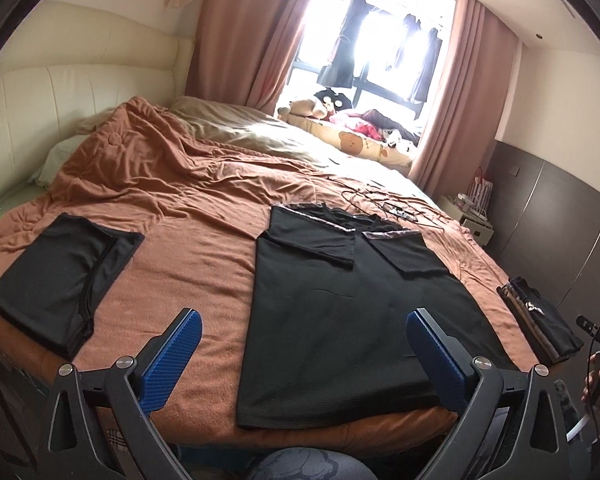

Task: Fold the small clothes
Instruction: 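Raise both grippers away from the shirt and reposition at the hem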

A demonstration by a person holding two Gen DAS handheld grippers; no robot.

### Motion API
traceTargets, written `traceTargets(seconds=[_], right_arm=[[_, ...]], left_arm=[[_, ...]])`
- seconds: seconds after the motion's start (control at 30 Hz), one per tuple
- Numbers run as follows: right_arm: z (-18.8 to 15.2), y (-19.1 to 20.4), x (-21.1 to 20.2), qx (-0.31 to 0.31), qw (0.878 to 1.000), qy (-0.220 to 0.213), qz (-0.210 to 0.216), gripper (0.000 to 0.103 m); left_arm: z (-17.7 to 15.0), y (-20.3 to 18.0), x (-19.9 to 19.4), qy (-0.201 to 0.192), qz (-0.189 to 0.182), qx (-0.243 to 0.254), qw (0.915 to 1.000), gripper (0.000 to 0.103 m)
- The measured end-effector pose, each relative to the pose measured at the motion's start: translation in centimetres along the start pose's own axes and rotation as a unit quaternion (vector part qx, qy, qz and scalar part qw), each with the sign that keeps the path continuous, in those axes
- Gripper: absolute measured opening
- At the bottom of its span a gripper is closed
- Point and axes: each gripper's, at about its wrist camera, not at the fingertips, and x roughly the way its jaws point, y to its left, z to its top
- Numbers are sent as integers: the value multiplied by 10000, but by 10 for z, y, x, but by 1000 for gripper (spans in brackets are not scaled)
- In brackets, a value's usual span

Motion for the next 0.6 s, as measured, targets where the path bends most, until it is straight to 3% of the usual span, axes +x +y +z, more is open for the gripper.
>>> traceTargets(seconds=[0.17,0.3,0.6], right_arm=[[-10,-4,-1,170,9993,321,20,103],[-15,-3,-8,116,9998,164,28,103],[-37,6,8,148,9984,549,35,103]], left_arm=[[-17,6,-11,-15,-104,-128,9999,103],[-26,8,-15,22,-131,-46,9999,103],[-46,16,-3,431,233,22,9988,103]])
